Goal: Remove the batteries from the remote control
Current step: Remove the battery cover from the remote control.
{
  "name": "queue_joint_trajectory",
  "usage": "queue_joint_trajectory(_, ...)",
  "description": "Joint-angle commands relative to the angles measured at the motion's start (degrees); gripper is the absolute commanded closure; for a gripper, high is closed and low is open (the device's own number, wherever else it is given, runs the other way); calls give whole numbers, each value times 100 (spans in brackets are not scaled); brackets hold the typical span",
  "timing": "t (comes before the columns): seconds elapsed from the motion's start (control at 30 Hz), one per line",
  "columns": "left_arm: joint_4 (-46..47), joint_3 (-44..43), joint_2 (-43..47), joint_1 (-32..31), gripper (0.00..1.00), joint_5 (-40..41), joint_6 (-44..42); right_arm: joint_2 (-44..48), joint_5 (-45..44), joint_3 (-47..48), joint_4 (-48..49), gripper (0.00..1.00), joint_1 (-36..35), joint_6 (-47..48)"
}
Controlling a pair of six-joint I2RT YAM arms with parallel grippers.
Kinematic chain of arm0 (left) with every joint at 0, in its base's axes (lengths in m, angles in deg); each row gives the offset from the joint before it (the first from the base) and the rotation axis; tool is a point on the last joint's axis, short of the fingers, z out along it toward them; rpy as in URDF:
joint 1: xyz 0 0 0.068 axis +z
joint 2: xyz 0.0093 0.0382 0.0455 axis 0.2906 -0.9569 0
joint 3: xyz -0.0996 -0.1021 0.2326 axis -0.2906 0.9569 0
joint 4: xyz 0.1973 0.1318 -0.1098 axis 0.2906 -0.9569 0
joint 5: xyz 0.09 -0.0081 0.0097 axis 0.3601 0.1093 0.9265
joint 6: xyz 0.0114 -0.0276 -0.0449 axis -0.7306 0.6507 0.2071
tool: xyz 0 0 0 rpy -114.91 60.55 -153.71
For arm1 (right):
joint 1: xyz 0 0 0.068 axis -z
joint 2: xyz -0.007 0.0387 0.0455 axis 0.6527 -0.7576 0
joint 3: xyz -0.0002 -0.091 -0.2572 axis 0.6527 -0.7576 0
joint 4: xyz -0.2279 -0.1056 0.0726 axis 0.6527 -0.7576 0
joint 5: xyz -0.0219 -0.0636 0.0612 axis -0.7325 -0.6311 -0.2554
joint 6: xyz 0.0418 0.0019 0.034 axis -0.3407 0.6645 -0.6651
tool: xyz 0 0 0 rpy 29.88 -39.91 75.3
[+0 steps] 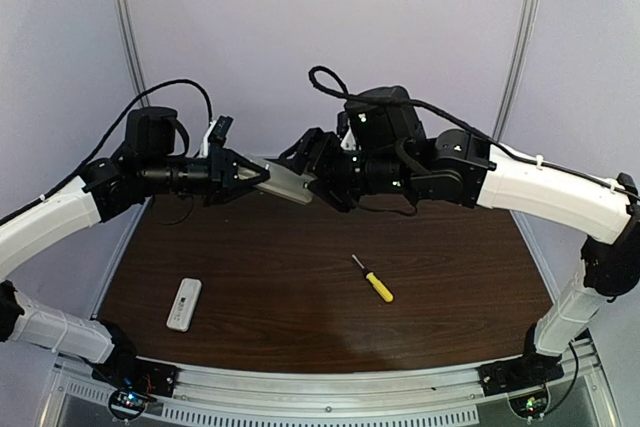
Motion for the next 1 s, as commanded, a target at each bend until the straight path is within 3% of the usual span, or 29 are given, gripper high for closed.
queue_joint_trajectory(0.0, 156, -107, 24, -36, 100, -49, -193, -95, -196, 116, 26, 22, -21, 80)
queue_joint_trajectory(0.97, 260, -84, 89, -36, 100, -295, -488, -350, -333, 87, -21, 26, -30, 63)
